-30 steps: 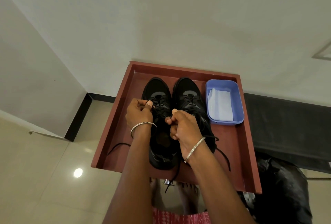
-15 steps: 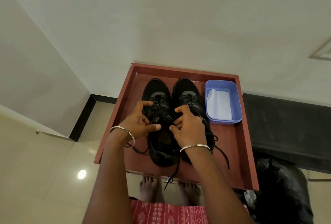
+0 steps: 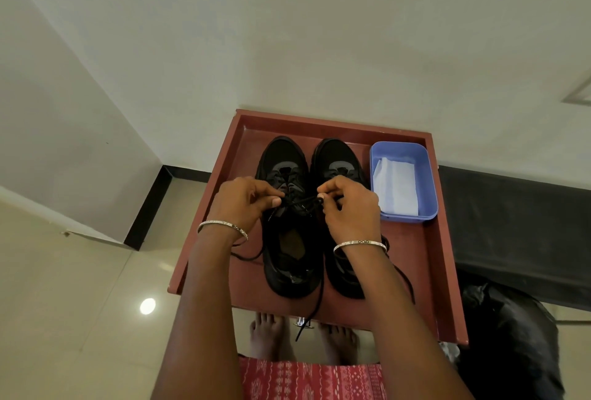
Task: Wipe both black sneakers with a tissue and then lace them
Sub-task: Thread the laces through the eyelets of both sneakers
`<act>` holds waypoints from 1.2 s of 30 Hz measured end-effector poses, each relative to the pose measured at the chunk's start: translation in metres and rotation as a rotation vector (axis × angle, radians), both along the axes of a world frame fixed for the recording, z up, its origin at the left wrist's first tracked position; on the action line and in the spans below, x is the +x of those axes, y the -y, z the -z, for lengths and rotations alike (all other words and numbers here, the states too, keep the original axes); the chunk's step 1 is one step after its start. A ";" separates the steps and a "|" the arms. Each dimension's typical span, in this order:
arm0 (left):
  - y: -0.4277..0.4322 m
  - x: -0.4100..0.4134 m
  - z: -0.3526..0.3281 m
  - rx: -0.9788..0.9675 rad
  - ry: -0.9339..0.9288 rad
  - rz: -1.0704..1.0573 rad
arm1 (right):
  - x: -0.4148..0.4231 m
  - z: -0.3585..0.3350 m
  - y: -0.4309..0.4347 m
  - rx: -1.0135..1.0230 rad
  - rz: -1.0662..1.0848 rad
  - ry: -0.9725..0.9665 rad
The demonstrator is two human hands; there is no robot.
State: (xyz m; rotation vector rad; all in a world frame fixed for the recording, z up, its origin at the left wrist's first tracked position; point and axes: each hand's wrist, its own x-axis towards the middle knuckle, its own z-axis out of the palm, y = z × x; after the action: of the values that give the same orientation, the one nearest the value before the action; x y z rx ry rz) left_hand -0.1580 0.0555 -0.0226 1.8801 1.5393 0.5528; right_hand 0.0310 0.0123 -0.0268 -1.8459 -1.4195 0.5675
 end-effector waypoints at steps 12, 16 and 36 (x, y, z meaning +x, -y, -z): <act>0.004 0.001 0.001 -0.436 0.524 -0.254 | -0.006 -0.004 0.000 0.213 0.049 0.106; 0.009 0.000 -0.012 -0.836 0.836 -0.577 | -0.005 -0.004 0.001 0.191 -0.067 0.008; 0.008 -0.012 0.002 -0.669 0.488 -0.423 | -0.030 0.007 -0.017 0.100 -0.140 -0.246</act>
State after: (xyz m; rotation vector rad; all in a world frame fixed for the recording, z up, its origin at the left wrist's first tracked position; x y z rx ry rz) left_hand -0.1705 0.0480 -0.0247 0.8484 1.5275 0.5366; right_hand 0.0008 0.0289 -0.0340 -1.5485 -1.3913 0.7516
